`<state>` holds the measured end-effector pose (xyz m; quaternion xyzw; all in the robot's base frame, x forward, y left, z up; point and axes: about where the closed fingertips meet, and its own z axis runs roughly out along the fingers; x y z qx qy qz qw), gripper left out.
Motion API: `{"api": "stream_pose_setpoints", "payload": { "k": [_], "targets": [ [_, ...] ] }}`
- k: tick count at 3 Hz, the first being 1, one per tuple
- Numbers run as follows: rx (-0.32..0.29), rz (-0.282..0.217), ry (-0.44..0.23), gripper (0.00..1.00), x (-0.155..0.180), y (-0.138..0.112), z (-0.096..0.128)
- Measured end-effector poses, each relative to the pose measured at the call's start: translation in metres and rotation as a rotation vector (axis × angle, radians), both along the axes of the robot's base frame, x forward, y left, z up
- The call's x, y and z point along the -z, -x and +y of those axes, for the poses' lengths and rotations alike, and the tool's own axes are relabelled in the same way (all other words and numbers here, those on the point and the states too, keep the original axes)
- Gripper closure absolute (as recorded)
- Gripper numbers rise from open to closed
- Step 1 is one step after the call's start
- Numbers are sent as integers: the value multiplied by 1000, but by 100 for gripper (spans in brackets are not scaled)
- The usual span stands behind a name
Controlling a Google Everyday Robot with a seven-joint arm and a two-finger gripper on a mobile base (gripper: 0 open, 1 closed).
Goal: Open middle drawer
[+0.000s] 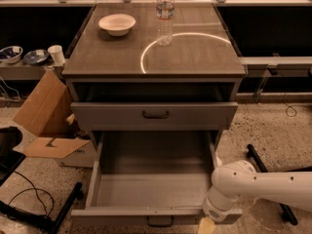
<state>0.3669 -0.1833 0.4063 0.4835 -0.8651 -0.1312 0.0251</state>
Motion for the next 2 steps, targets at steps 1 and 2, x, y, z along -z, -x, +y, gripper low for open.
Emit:
{"api": "stream_pose_setpoints", "payload": {
  "k": [1, 2],
  "targets": [
    [10, 54, -16, 33, 6, 24, -1],
    [10, 54, -16, 55, 3, 24, -1]
  ]
}}
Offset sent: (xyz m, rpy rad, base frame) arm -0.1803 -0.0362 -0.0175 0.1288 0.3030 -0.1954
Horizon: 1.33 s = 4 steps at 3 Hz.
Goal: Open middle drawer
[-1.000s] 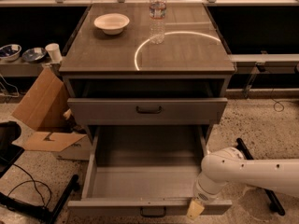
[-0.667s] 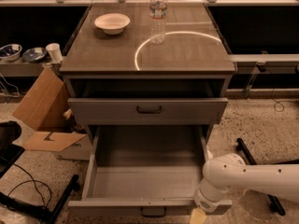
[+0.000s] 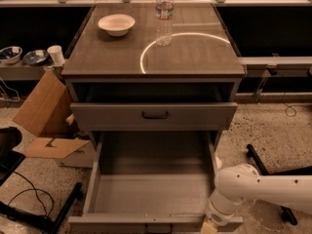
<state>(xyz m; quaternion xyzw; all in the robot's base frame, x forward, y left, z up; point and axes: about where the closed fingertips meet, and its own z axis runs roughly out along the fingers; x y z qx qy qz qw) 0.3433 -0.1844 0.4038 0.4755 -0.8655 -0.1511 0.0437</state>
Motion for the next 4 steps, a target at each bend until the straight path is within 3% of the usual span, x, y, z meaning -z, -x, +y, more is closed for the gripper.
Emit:
{"api": "stream_pose_setpoints", "payload": {
  "k": [1, 3, 4],
  "targets": [
    [0, 0, 0, 58, -1, -5, -3],
    [0, 0, 0, 11, -1, -8, -5],
    [-70, 22, 35, 0, -30, 6, 14]
  ]
}}
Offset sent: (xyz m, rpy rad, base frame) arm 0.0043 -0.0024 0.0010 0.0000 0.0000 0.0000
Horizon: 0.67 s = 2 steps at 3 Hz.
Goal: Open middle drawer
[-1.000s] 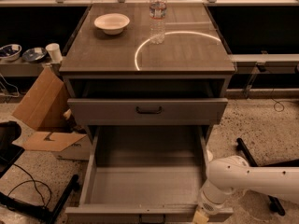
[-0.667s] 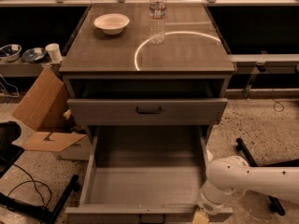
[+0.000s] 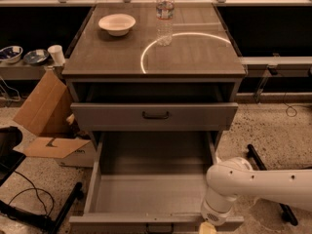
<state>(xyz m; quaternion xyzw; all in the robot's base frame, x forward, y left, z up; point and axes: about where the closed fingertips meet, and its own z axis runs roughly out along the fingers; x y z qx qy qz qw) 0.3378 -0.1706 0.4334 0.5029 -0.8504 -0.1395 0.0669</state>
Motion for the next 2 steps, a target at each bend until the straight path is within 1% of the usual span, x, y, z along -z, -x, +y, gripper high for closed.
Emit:
{"api": "stream_pose_setpoints", "payload": {
  "k": [1, 2],
  "targets": [
    [-68, -77, 62, 0, -72, 0, 9],
    [-99, -225, 116, 0, -154, -16, 6]
  ]
}}
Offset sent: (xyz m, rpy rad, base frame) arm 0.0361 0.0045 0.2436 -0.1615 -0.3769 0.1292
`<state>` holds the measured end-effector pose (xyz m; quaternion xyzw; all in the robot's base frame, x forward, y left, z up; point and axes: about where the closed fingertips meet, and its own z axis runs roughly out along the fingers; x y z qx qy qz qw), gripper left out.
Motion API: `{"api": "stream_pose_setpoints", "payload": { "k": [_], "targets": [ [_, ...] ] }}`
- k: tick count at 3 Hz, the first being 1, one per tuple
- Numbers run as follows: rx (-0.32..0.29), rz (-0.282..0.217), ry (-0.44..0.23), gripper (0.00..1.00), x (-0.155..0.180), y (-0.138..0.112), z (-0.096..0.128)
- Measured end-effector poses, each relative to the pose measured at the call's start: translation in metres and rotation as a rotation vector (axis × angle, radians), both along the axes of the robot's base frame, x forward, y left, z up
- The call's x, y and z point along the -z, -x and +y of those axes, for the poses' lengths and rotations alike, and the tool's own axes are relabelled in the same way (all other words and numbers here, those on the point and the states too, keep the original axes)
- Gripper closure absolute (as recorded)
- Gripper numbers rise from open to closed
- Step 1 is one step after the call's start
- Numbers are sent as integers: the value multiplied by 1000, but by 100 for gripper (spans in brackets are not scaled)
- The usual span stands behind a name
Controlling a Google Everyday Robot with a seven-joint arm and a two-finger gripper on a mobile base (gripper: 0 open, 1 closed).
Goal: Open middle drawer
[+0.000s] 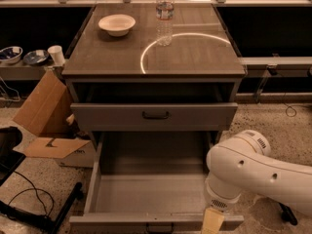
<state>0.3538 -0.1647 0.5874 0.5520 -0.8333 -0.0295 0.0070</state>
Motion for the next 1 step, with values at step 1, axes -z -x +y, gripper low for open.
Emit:
{"api": "stream_pose_setpoints", "payload": {
  "k": [1],
  "targets": [
    [1, -15, 8, 0, -6, -1, -1]
  ]
}}
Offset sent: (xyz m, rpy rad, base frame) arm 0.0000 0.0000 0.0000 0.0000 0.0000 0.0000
